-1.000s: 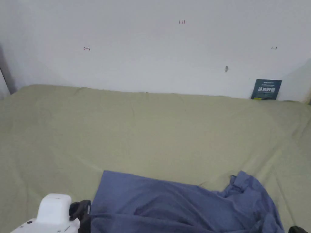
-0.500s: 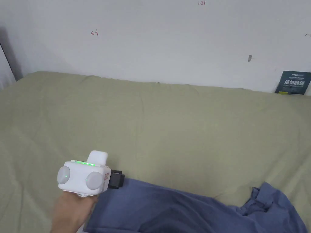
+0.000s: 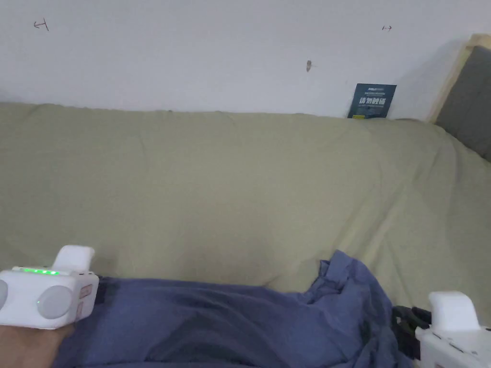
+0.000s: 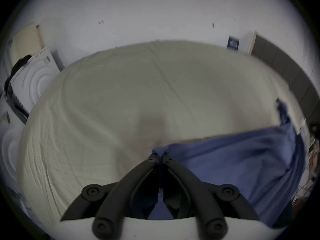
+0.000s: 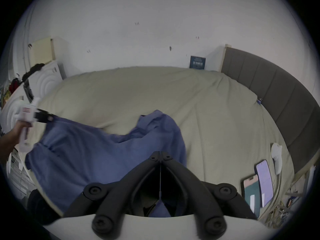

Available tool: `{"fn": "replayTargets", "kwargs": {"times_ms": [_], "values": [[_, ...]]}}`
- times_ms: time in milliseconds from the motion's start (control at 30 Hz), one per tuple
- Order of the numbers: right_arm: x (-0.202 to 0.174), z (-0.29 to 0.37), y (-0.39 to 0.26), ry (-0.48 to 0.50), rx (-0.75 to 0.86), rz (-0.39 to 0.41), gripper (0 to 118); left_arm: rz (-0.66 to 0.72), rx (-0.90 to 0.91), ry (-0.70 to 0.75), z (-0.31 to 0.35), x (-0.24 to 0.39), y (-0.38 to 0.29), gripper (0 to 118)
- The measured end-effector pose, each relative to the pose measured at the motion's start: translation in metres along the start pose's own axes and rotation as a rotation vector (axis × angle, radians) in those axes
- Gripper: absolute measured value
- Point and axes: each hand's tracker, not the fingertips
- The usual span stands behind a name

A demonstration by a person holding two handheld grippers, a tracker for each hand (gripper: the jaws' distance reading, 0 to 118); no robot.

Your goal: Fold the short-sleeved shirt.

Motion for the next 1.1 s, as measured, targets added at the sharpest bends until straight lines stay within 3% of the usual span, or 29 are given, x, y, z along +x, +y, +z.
{"fn": "replayTargets", "kwargs": {"times_ms": [33,67,100,133,167,333,400,433,500,533,633,733,800,933,1100], "values": [[0.006,-0.018,0.008,-0.006,-0.031,-0.006,7,0.039,0.041,-0.020,0.015,-0.003,0.000,0],[0.013,-0.039,0.018,0.000,-0.076,-0.022,29,0.102,0.065,-0.066,0.042,-0.002,0.000,0],[0.020,-0.067,0.027,0.010,-0.104,-0.048,67,0.103,0.097,-0.082,0.061,0.001,-0.002,0],[0.026,-0.086,0.032,0.019,-0.134,-0.068,115,0.099,0.114,-0.087,0.074,0.001,-0.004,0],[0.033,-0.111,0.035,0.063,-0.187,-0.091,118,0.067,0.120,-0.078,0.083,0.007,-0.007,0],[0.056,-0.201,0.029,-0.100,-0.344,-0.060,118,0.018,0.095,-0.069,0.076,-0.003,-0.004,0],[0.034,-0.174,0.030,-0.095,-0.469,-0.076,111,0.020,0.088,-0.062,0.072,-0.008,-0.003,0],[0.031,-0.169,0.029,-0.067,-0.456,-0.093,101,0.021,0.089,-0.059,0.071,-0.010,-0.002,0],[0.022,-0.146,0.035,-0.048,-0.349,-0.066,55,0.031,0.081,-0.059,0.073,-0.007,-0.003,0],[0.016,-0.139,0.037,-0.038,-0.345,-0.038,2,0.034,0.081,-0.063,0.073,-0.007,-0.003,0],[0.007,-0.146,0.036,-0.065,-0.327,0.148,1,0.032,0.069,-0.062,0.074,0.001,-0.003,0],[0.023,-0.137,0.046,0.010,-0.258,0.133,1,0.037,0.076,-0.058,0.084,0.000,-0.006,0],[0.011,-0.082,0.052,0.005,-0.094,0.156,1,0.031,0.122,-0.045,0.109,-0.004,-0.012,0],[0.006,0.005,0.046,0.099,0.111,0.197,1,0.026,0.230,-0.059,0.171,-0.018,-0.035,0],[-0.006,0.107,-0.013,0.146,0.178,0.185,1,0.023,0.230,-0.090,0.240,-0.019,-0.106,0]]}}
